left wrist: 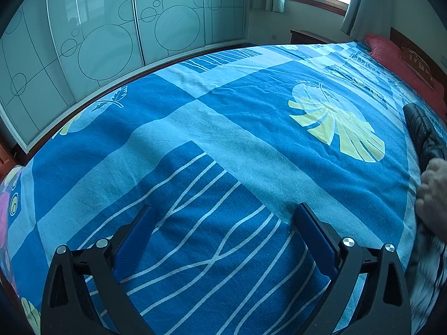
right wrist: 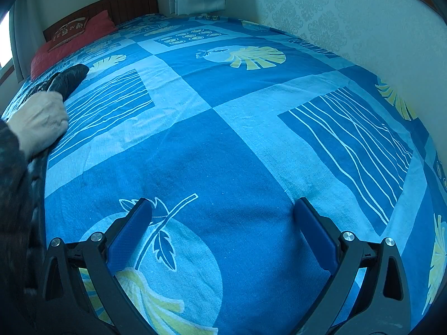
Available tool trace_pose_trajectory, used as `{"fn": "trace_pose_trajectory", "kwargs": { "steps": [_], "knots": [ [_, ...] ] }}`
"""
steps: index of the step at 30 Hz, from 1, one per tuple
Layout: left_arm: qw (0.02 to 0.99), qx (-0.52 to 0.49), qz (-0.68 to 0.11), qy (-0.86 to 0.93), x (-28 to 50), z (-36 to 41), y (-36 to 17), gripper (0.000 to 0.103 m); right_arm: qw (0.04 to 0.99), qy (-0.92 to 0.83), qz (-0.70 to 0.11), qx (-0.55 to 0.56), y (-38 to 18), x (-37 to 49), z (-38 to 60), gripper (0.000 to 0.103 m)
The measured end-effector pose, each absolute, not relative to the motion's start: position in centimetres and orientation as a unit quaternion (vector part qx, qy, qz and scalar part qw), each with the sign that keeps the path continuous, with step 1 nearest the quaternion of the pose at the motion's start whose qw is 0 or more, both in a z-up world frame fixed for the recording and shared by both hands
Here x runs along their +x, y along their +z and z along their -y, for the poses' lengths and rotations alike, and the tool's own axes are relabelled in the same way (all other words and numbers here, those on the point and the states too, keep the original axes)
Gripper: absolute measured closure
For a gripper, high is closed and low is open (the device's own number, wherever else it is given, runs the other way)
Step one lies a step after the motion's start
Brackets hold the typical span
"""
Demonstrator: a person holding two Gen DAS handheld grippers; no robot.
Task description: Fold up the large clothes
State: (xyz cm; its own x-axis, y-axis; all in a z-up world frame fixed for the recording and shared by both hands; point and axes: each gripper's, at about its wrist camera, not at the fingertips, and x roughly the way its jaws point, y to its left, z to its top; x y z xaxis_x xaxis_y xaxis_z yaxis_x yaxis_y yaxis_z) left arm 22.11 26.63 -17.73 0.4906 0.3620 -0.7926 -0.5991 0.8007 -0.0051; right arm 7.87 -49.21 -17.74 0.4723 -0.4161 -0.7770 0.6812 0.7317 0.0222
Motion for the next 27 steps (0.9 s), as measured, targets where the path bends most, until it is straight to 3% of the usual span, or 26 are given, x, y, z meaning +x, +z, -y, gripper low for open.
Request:
{"fn": "trace_pose_trajectory", "kwargs": {
  "steps": [27],
  "knots": [
    [0.852, -0.14, -0.416, 0.283, 21.66, -26.36, -17.72, 0.004, 0.841, -0.327, -0.398, 0.166, -17.83, 7.77, 49.08, 0.002]
  ]
}}
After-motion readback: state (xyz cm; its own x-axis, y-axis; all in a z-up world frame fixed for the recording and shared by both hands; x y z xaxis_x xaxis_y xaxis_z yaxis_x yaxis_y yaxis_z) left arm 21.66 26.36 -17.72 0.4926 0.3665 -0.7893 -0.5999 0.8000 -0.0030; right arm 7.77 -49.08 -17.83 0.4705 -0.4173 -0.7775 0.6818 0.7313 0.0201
